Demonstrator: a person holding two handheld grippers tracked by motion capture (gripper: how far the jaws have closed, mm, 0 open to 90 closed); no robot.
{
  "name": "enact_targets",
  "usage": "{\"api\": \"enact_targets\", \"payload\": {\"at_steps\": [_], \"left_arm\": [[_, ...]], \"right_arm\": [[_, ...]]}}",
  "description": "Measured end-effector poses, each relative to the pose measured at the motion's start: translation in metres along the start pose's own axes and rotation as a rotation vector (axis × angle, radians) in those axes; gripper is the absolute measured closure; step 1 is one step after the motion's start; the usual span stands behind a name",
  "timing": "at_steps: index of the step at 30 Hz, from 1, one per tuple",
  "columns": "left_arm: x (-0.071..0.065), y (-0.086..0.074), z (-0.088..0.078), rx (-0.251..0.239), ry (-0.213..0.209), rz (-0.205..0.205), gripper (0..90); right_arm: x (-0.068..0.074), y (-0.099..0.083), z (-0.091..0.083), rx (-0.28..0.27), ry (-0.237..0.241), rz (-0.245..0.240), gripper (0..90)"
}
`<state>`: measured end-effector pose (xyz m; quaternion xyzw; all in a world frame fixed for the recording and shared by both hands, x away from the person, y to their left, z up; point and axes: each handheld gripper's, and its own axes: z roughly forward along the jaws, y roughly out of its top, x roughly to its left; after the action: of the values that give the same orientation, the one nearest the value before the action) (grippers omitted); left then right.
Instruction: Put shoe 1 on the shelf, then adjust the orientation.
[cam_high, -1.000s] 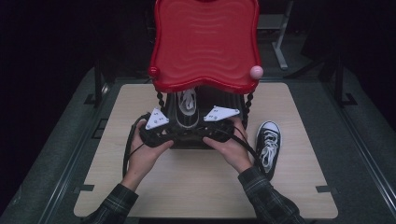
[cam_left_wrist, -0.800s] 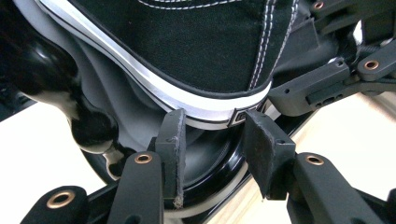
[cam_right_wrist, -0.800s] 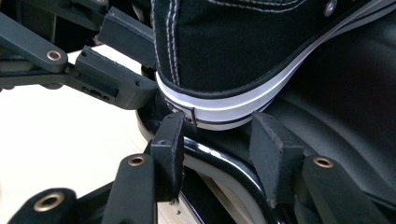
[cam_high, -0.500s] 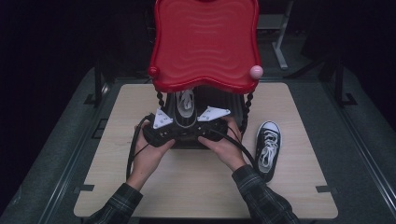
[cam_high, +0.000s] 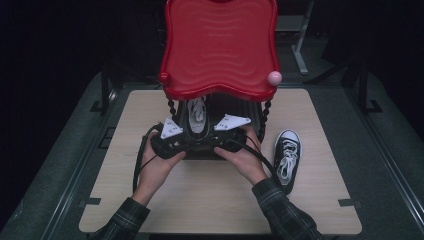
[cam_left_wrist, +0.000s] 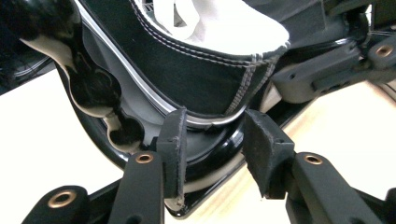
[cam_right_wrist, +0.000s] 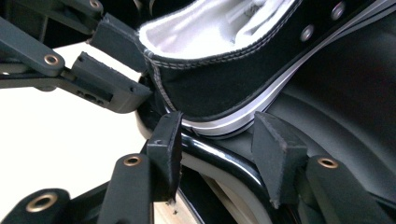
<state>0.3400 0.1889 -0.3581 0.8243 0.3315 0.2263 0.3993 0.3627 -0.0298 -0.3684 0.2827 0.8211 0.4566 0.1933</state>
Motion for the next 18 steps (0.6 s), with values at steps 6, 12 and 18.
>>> {"api": "enact_targets", "payload": {"at_steps": [6, 12, 18], "left_arm": [[-0.005, -0.007, -0.013, -0.005, -0.051, 0.016, 52.8], [-0.006, -0.021, -0.024, 0.012, -0.098, 0.024, 46.1], [-0.005, -0.043, -0.033, 0.044, -0.123, 0.017, 42.1]], "right_arm": [[0.001, -0.009, -0.024, -0.028, 0.005, 0.023, 50.5], [-0.002, -0.029, -0.049, -0.008, 0.006, 0.061, 49.5], [-0.011, -0.051, -0.074, 0.004, -0.010, 0.088, 47.2]]}}
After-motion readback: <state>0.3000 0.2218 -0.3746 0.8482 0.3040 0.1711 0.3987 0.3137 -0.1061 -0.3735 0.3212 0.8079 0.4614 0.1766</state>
